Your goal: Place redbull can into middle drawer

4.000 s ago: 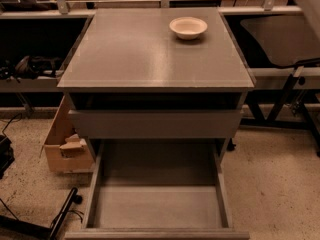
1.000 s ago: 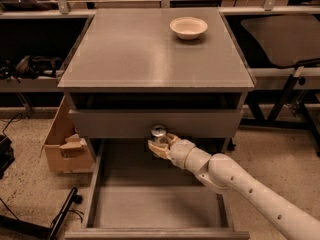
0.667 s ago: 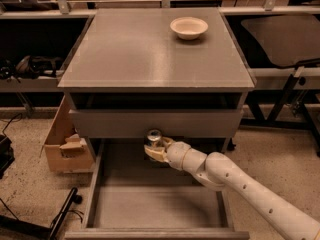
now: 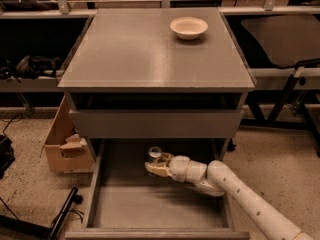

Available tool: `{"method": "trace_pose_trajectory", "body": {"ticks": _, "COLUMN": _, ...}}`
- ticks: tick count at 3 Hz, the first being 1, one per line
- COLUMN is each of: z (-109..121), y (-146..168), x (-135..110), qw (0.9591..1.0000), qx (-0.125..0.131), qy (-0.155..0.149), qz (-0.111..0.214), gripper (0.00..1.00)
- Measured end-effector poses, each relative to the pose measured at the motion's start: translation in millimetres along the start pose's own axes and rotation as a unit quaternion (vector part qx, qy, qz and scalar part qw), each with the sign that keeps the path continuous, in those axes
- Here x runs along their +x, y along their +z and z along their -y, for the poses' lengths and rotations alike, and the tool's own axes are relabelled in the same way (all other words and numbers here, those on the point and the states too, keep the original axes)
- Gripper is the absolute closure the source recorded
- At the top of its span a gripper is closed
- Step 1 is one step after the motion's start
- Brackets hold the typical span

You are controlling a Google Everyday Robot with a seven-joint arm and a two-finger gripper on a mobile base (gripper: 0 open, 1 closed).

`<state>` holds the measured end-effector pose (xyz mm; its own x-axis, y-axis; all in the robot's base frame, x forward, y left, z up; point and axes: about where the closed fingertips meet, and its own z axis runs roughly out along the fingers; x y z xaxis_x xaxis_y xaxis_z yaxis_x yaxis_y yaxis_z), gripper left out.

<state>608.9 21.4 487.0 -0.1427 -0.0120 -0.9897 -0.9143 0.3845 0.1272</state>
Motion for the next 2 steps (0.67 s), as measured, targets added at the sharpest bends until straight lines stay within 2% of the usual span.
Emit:
{"method": "trace_pose_trajectory", "body": {"ticks": 1, "z": -16.3, "y": 3.1, "x": 30.6, "qw": 0.9987, "qx": -0.048, "qy": 0.015, "qz": 0.005, "gripper": 1.0}}
{"method": "trace_pose_trajectory", "body": {"ticks": 2, "z": -21.9, "y": 3.4, "x": 33.7, "qw": 0.9979, "qx": -0.062, "qy": 0.017, "qz": 0.008, "gripper": 0.86}}
